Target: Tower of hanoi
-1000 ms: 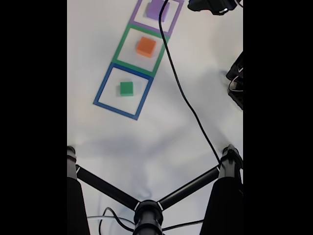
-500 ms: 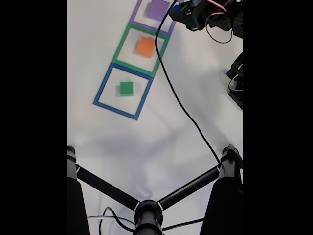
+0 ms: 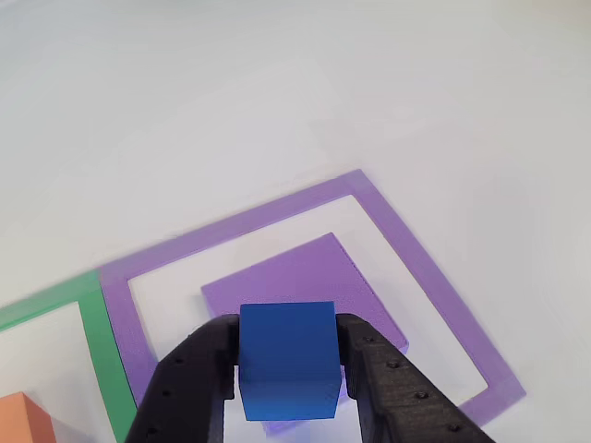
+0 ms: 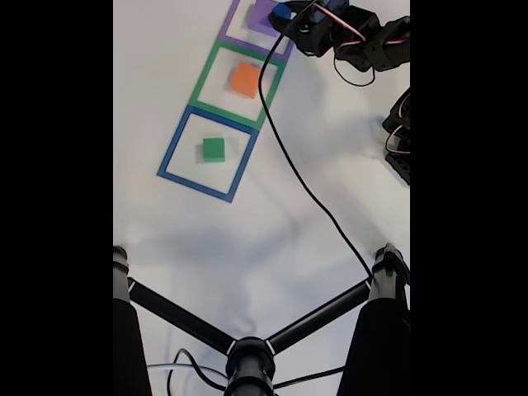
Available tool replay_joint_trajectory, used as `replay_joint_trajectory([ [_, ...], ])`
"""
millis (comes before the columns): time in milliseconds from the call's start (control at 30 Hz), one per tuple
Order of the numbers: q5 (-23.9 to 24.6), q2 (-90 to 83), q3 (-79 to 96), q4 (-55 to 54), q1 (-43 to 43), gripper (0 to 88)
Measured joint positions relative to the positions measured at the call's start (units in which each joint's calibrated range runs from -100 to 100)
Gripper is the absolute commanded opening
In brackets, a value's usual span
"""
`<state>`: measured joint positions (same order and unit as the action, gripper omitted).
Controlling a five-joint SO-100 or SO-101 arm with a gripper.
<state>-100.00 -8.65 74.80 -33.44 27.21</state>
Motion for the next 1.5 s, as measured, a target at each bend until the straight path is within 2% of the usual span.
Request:
replay_joint_trajectory([
  [500, 0.0, 13.8, -9.5, -5.8, -0.1, 5.8],
  [733, 0.0, 14.3, -9.5, -6.4, 0.8, 22.5],
  [933, 0.0, 14.9, -9.5, -6.7, 1.2, 27.5],
  [1067, 0.0, 12.8, -9.5, -4.8, 1.2, 27.6],
  [1133, 0.0, 8.6, -9.5, -0.2, 1.2, 27.4],
  [1233, 0.0, -0.9, -12.1, 12.8, 2.0, 25.8],
  [1400, 0.0, -16.5, -24.0, 43.5, 2.2, 21.1],
  [1500, 0.0, -22.6, -32.4, 63.2, 2.1, 14.3],
])
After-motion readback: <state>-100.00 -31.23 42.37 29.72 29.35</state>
